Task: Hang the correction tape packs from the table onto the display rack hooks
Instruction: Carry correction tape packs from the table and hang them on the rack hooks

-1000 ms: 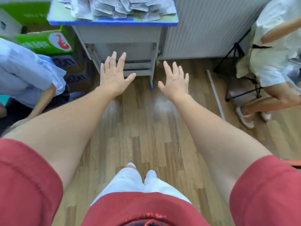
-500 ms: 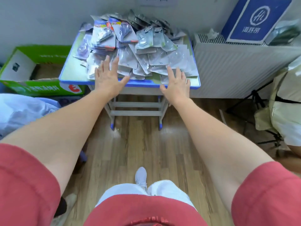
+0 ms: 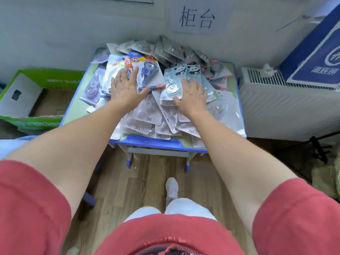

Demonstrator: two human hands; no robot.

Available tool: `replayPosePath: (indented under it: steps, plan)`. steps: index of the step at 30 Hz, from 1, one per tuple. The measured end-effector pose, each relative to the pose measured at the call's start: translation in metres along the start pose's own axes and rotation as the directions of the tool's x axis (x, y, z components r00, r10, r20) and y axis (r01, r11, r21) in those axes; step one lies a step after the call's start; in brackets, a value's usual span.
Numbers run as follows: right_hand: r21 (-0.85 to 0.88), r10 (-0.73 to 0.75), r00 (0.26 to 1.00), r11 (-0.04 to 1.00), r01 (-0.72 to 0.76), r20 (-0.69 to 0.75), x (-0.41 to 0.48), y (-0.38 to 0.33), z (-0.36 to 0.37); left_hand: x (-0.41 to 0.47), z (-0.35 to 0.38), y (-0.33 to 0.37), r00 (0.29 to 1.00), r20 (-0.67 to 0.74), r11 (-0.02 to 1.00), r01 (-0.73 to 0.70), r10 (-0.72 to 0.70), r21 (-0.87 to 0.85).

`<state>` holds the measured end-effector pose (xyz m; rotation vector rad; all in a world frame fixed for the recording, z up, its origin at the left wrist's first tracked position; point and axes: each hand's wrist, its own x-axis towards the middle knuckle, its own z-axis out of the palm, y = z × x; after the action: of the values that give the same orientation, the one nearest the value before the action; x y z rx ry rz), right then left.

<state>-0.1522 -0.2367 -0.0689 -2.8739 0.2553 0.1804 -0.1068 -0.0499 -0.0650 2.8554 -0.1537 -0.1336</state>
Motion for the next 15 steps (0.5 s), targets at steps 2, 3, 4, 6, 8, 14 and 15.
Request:
replayPosePath:
  steps: [2,3,4,6,8,14,15]
  plan:
    - [-0.023,-0.034,0.999,0.999,0.034,0.023,0.024,-0.001,0.001,0.023,0.001,0.006,1.0,0.011,1.0,0.005,-0.005,0.001]
    - [-0.028,-0.055,0.998,0.998,0.056,0.038,0.034,-0.002,0.001,0.035,0.002,0.009,1.0,0.011,1.0,0.005,-0.005,0.002]
    - [-0.027,-0.076,0.996,0.997,0.077,0.055,0.044,-0.003,0.001,0.045,0.003,0.013,1.0,0.012,1.0,0.006,-0.007,0.006]
    - [-0.034,-0.114,0.99,0.993,0.117,0.081,0.06,-0.006,0.002,0.063,0.007,0.017,1.0,0.02,1.0,0.004,-0.004,0.023]
    - [-0.069,-0.134,0.986,0.988,0.141,0.095,0.068,-0.007,0.002,0.075,0.012,0.02,0.999,0.05,0.999,-0.016,0.014,0.043]
    - [-0.049,-0.142,0.984,0.988,0.148,0.107,0.072,-0.006,-0.001,0.091,0.019,0.026,0.986,0.094,0.985,-0.143,0.134,0.098]
    - [-0.044,-0.13,0.987,0.99,0.135,0.099,0.07,-0.005,-0.002,0.091,0.019,0.026,0.987,0.073,0.985,-0.152,0.146,0.083]
